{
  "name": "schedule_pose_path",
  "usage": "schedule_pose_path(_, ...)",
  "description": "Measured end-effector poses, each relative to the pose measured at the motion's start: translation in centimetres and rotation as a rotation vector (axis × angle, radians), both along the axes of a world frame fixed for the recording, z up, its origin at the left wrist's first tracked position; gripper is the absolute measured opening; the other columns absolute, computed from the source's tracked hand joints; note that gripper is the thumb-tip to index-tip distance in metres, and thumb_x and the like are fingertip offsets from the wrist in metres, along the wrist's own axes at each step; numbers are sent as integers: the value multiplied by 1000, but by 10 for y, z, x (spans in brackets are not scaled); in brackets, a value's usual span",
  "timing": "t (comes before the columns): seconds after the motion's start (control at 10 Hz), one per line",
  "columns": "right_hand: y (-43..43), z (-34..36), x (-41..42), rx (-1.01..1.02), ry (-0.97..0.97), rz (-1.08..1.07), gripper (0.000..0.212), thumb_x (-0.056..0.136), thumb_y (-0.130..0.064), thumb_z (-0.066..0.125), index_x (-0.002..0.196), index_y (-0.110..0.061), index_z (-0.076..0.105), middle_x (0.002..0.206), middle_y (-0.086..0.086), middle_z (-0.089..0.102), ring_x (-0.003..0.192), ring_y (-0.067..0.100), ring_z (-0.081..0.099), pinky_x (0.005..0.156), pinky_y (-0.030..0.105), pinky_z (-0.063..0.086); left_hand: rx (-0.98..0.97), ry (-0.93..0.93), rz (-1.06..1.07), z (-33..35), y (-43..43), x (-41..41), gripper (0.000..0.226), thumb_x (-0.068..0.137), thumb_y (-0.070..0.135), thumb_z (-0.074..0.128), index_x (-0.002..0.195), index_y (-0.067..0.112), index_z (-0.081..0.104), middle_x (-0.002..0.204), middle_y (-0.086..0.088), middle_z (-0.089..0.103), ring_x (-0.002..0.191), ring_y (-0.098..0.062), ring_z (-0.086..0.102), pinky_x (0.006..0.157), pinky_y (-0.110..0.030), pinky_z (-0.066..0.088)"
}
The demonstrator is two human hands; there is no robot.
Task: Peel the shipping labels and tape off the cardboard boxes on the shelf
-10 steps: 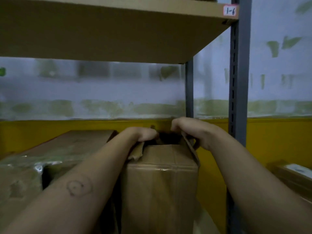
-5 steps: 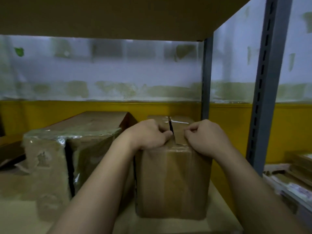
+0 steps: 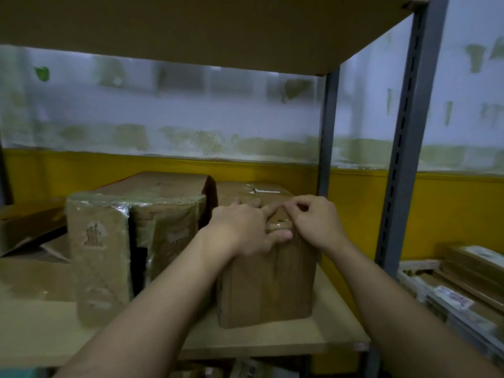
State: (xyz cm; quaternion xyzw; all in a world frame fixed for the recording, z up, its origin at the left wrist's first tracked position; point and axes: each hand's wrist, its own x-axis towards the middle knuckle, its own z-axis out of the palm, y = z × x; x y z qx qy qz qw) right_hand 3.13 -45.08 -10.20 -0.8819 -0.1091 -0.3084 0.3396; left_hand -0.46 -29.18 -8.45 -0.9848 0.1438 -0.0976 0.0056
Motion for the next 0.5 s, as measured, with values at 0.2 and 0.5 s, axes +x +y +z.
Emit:
schedule_pose_path(0.2,0,-9,-3,-127,154,113,40,104,-38,33,137,-27,54,157,6,28,148,20,16,116,35,17,76,96,66,13,3,12,72,96,69,24,157,38,2,165,3,16,151,-30,15,113,-71,-2)
schedule_pose_path(0.5,-4,3,-37,-417,82,3,59,97,-53,42,151,-33,29,161,1,21,148,22,15,118,51,20,-86,-372,10,-14,4,-4,53,100,46,45,147,23,39,154,-6,39,141,-23,35,121,-46,10)
